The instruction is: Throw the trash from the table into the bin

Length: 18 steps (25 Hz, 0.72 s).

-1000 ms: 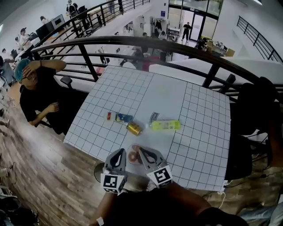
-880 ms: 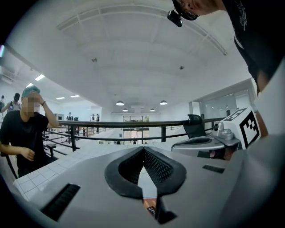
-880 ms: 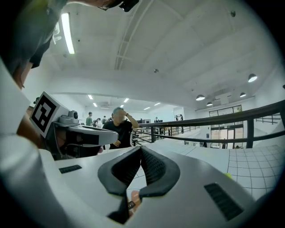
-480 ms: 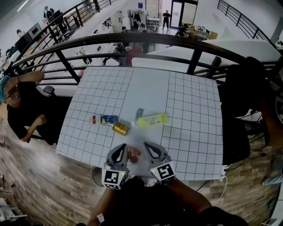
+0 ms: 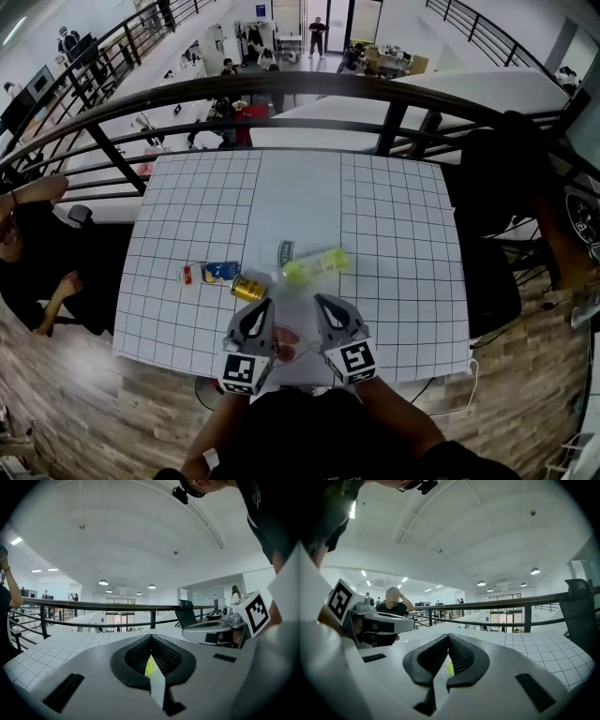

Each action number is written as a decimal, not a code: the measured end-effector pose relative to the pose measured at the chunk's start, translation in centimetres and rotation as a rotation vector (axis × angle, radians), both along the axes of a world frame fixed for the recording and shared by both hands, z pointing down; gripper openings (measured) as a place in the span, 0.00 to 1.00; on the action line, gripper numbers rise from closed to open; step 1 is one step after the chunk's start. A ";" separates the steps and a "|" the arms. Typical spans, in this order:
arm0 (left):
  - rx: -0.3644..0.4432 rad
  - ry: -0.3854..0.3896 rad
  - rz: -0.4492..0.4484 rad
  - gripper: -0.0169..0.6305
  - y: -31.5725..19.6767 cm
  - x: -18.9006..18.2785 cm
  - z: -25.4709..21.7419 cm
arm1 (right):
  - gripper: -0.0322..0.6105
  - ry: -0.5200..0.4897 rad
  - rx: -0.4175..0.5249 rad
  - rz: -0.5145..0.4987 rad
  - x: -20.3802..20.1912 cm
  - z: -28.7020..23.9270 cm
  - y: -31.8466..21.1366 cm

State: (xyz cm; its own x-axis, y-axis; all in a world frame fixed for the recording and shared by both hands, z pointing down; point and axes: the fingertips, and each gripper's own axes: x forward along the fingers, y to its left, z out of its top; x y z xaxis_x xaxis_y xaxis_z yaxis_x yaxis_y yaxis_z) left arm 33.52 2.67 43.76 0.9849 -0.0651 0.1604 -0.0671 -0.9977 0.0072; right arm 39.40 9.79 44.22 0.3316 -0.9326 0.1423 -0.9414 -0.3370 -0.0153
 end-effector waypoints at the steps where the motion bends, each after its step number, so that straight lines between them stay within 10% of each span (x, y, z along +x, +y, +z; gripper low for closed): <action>1: -0.005 0.000 0.006 0.06 -0.1 0.1 0.2 | 0.09 -0.002 0.000 0.008 0.3 0.2 0.0; 18: -0.054 -0.019 0.016 0.06 -2.8 2.8 2.0 | 0.09 0.017 -0.104 0.103 5.4 2.6 -1.3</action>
State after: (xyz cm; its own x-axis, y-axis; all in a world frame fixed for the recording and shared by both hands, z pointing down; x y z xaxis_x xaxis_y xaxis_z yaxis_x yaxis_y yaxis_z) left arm 36.36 -0.13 45.78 0.9824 -0.0398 0.1823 -0.0515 -0.9969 0.0601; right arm 44.75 8.53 46.85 0.4280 -0.8741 0.2296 -0.9015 -0.4309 0.0402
